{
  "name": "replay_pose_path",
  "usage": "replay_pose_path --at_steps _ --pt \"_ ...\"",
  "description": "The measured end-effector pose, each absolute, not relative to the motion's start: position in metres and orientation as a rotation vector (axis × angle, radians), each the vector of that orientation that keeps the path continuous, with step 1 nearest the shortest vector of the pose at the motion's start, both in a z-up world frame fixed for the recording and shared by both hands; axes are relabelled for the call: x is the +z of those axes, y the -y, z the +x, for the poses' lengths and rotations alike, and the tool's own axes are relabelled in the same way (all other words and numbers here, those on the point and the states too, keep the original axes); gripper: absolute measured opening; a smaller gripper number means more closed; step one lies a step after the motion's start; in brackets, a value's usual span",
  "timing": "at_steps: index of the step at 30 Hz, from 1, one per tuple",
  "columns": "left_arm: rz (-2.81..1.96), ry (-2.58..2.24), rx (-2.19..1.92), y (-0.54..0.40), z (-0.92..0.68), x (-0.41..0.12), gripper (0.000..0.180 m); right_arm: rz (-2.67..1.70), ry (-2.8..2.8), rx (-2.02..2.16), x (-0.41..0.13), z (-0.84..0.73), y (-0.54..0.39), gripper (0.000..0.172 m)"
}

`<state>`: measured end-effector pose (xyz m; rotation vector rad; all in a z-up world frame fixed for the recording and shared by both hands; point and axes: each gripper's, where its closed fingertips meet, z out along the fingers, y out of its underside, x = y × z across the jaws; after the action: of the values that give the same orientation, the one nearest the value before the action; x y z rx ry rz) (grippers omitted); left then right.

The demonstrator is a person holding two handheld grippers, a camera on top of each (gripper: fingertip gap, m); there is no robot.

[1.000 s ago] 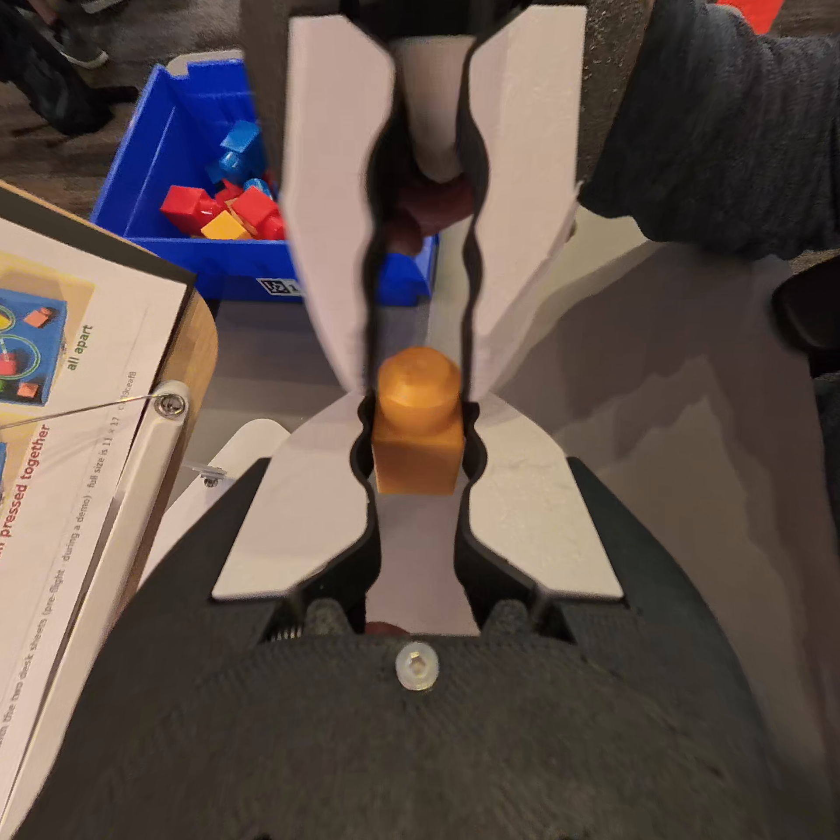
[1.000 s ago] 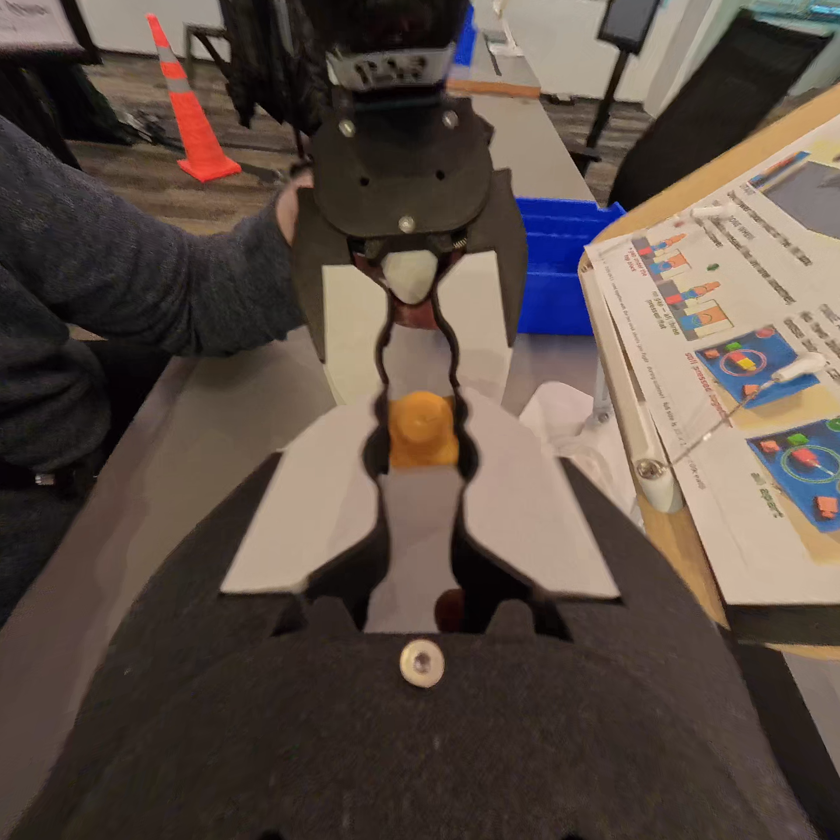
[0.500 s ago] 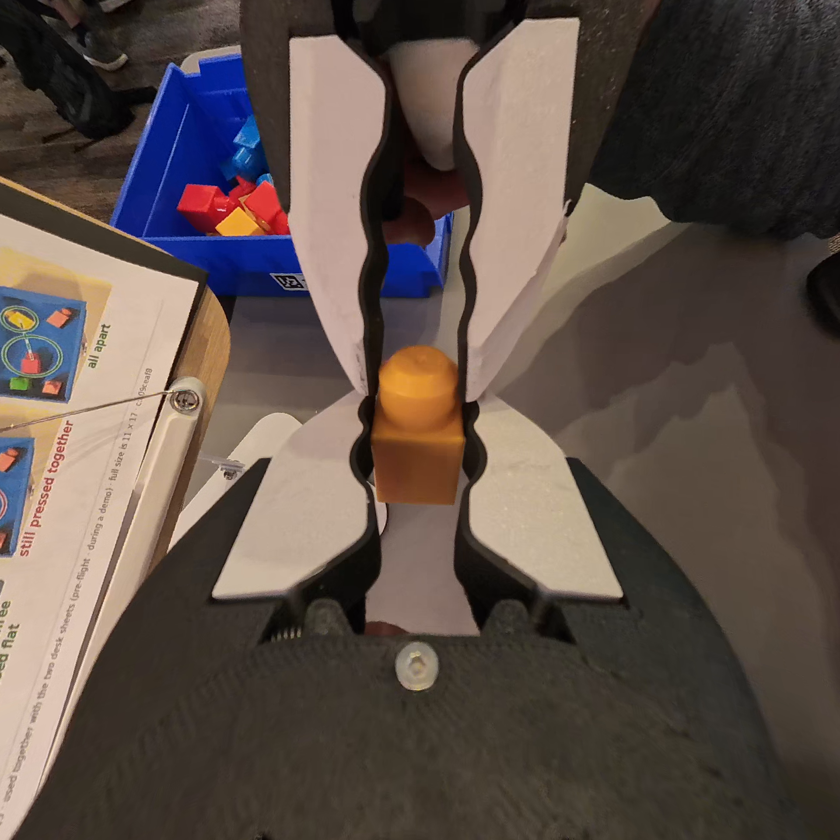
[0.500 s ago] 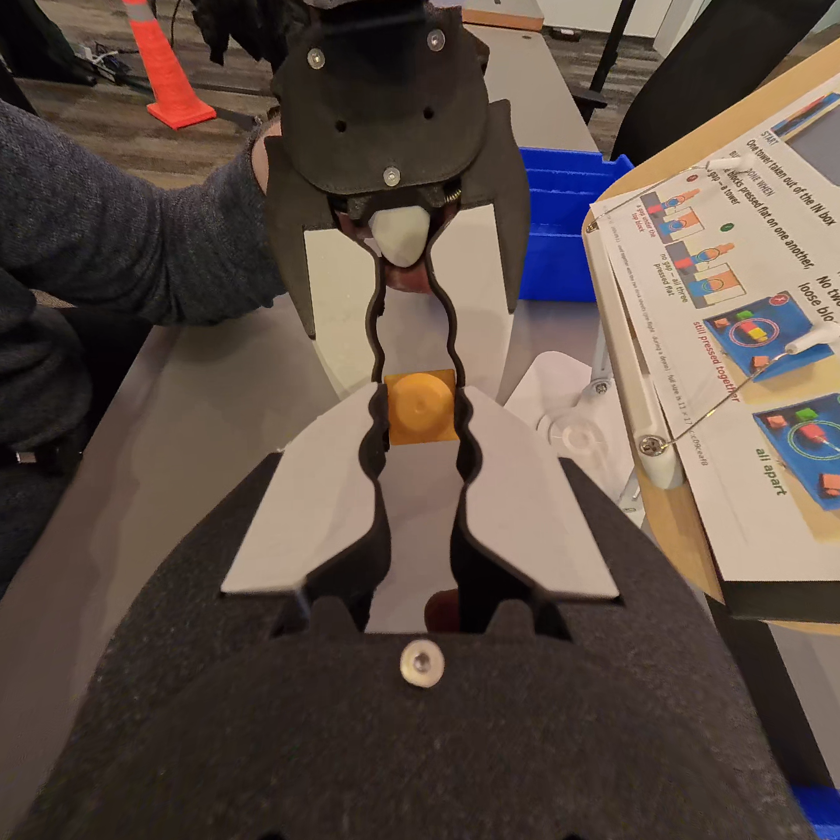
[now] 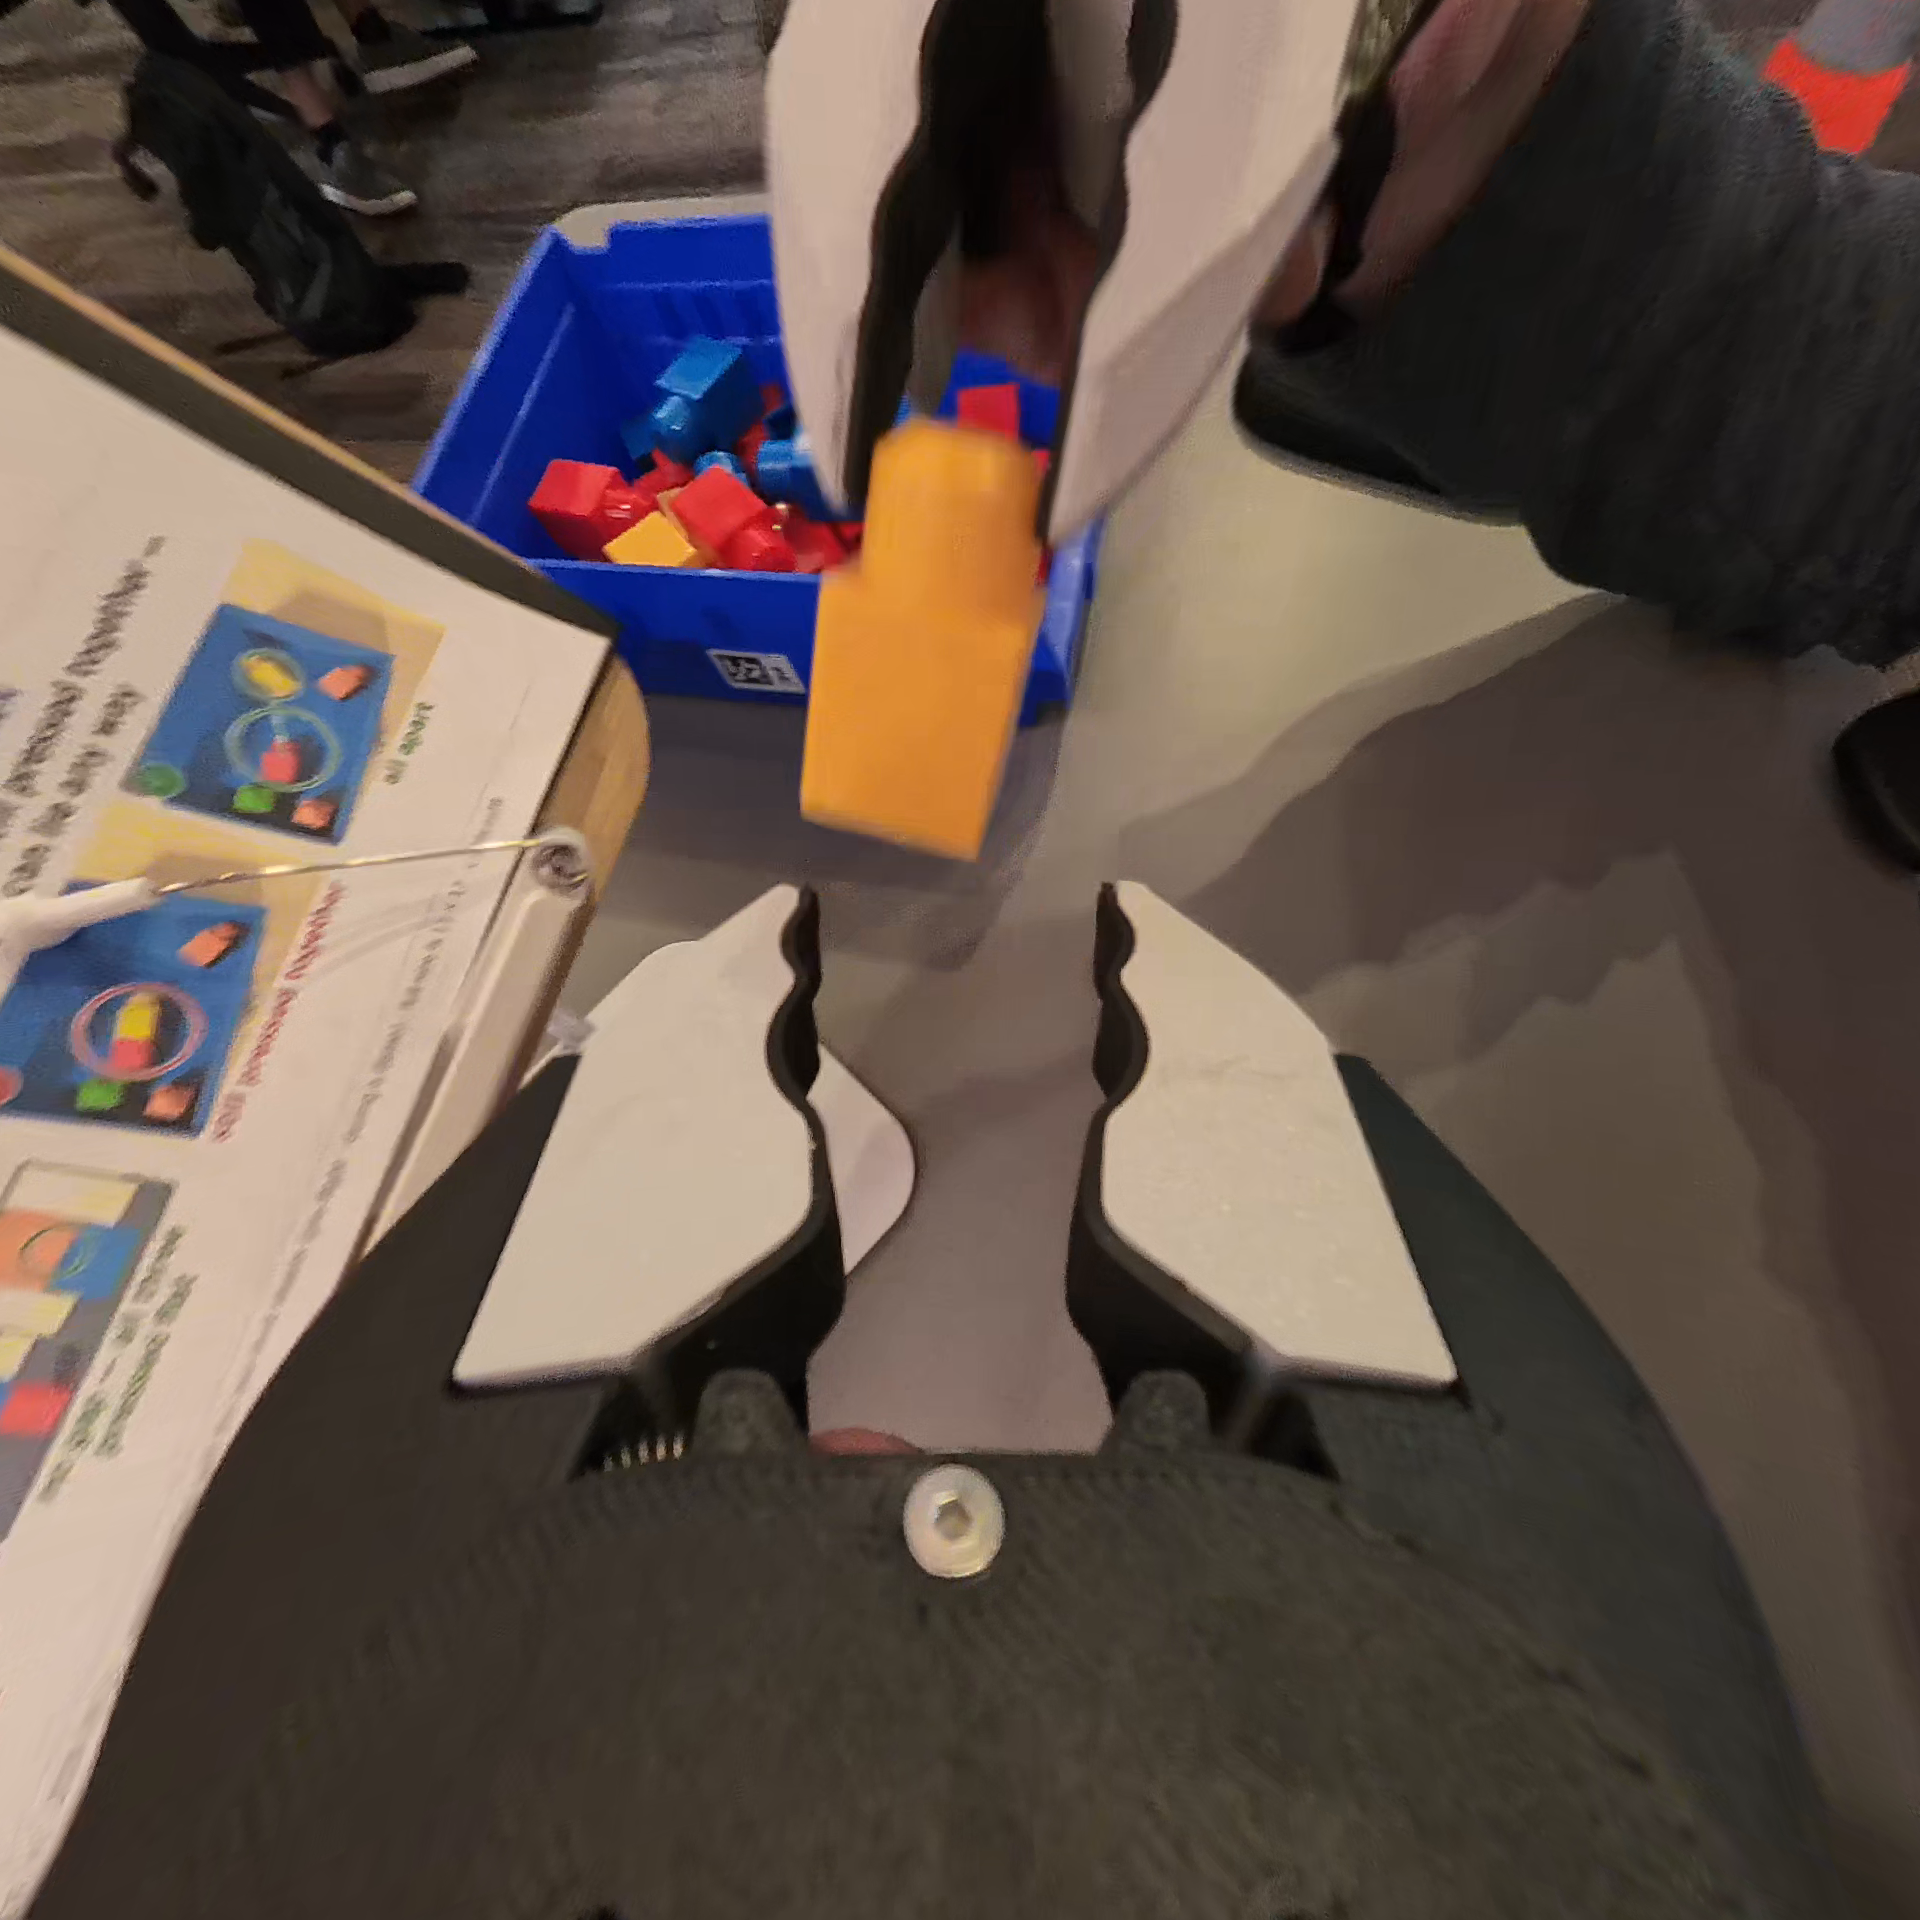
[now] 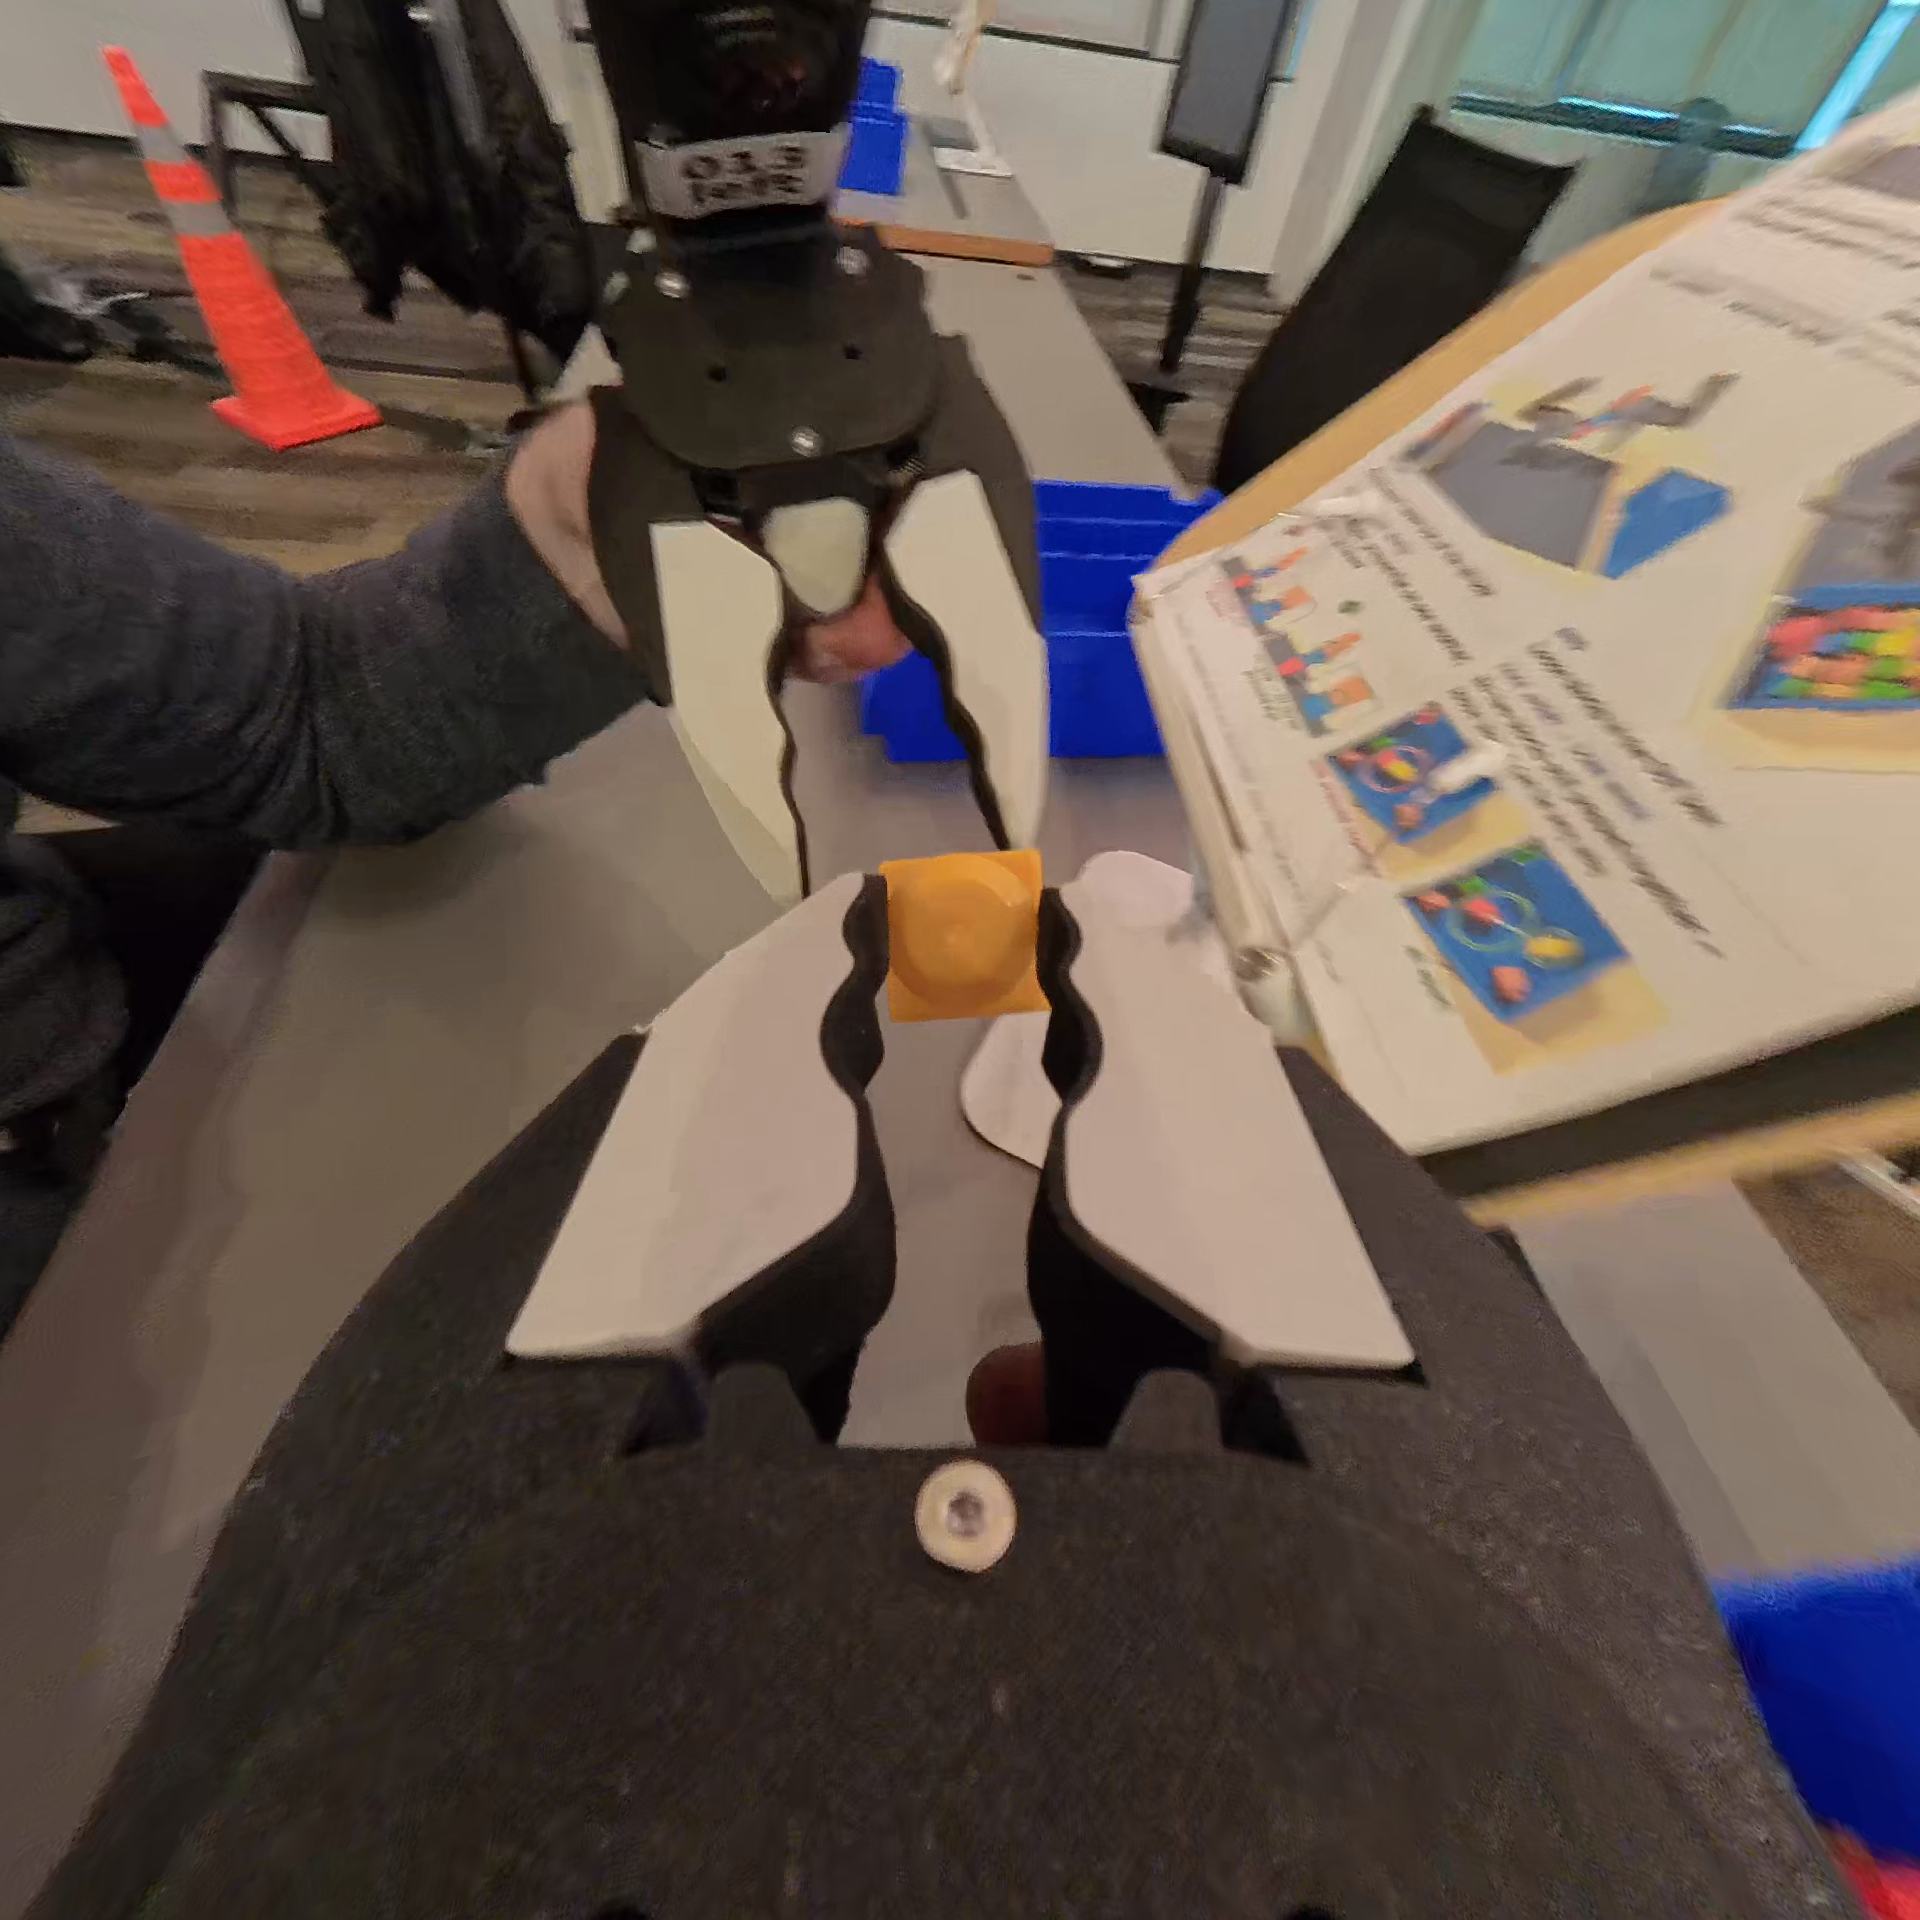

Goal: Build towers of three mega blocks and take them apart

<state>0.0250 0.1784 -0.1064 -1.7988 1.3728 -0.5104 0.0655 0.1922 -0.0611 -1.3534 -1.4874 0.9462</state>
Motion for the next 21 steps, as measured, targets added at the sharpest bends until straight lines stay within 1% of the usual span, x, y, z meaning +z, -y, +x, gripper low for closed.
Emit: replay_pose_path --at_steps 3,6,10,12,14,18,21 --pt "-1.803 -1.314 -0.499 -0.186 0.012 -0.099 0.040 -1.426 1.335 0.868 -0.052 0.105 -0.227 0.027" --pt "-1.795 -1.266 -0.480 -0.190 0.002 -0.090 0.028 -1.589 1.188 0.641 -0.066 0.155 -0.275 0.027" --pt "-1.803 -1.215 -0.452 -0.194 -0.010 -0.083 0.028 -1.815 0.996 0.388 -0.098 0.215 -0.326 0.037" --pt "-1.806 -1.198 -0.443 -0.196 -0.015 -0.081 0.028 -1.874 0.952 0.341 -0.108 0.228 -0.337 0.042" --pt "-1.806 -1.178 -0.426 -0.197 -0.020 -0.078 0.028 -1.868 0.920 0.338 -0.103 0.230 -0.338 0.045" --pt "-1.820 -1.120 -0.375 -0.199 -0.037 -0.070 0.029 -1.824 0.915 0.260 -0.085 0.232 -0.331 0.046" --pt "-1.854 -1.023 -0.270 -0.203 -0.067 -0.066 0.036 -1.795 0.913 0.223 -0.072 0.233 -0.321 0.048"
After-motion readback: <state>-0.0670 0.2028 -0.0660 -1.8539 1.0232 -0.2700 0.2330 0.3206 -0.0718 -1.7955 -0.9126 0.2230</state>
